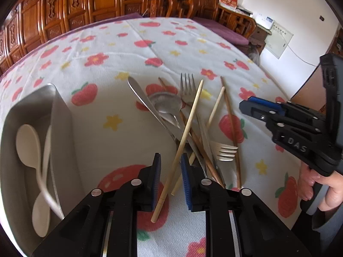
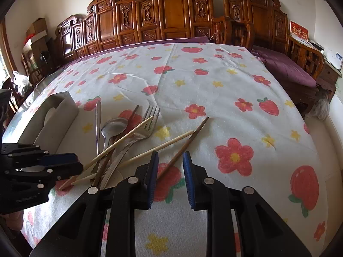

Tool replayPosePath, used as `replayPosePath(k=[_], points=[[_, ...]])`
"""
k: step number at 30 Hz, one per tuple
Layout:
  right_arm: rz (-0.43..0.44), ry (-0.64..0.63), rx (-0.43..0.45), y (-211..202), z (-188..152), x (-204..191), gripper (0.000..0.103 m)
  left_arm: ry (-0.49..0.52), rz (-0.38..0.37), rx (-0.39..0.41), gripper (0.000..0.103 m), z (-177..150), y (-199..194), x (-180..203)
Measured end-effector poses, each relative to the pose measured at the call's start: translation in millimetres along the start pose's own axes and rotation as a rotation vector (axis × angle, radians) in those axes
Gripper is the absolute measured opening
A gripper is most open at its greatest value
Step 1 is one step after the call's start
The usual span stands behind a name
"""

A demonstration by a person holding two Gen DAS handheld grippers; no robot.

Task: Organize utensils
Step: 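Grasp a wooden chopstick from the pile with the left gripper, then grasp another wooden chopstick with the right gripper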

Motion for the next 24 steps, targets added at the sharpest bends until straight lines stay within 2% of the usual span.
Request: replayPosePath(k=[4,9,24], points=[[-0.004,0.004,-0.004,2,0,2,0.026,-0.005,-0.008,-0.016,0.015,-2,6,0],[0.005,0.011,-0.016,4,-1,1,0.026,-0.003,-0.019,-0.024,0.007,-4,8,0],[-0.002,0.031,-0.067,22,-5,-4,0.026,0.02,-0.034,0.09,0.004,-12,-50,3]])
Point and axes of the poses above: each gripper's, at about its wrist camera, not at the fingertips, and y roughly the way its jaws point, x to its right, z to its top, the point moved 8 cm from there along y, roughly the way its jaws point, and after that the axes turned 9 degrees about -z, right-handed, at the moved point
